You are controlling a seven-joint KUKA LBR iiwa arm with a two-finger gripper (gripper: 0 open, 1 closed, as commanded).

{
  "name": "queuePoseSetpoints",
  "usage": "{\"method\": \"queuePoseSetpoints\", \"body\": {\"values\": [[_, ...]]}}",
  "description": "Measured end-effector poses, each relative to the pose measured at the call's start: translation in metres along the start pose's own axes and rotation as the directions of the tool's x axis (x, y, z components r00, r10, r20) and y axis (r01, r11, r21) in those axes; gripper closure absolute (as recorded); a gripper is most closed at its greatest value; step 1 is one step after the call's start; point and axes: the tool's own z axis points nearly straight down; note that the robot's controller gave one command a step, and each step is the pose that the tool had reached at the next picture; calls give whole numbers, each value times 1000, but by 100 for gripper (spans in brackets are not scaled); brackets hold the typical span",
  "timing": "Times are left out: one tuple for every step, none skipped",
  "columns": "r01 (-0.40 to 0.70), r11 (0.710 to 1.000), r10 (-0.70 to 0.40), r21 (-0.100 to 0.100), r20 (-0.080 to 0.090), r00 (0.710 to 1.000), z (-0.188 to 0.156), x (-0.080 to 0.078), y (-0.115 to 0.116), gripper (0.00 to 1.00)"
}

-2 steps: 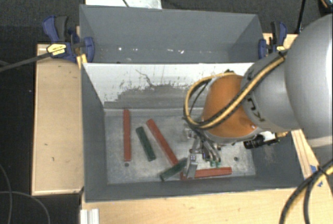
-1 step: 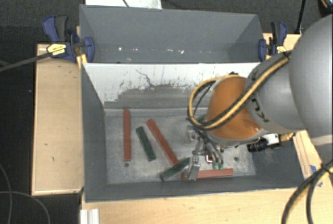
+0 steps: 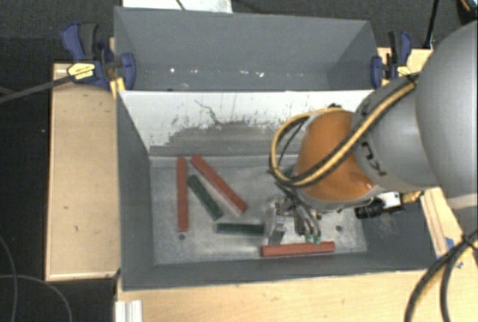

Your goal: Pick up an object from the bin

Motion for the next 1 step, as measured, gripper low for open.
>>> {"method": "queuePoseSetpoints", "body": {"values": [[-9, 1000, 9, -1, 4, 1000, 0, 4, 35, 100]]}}
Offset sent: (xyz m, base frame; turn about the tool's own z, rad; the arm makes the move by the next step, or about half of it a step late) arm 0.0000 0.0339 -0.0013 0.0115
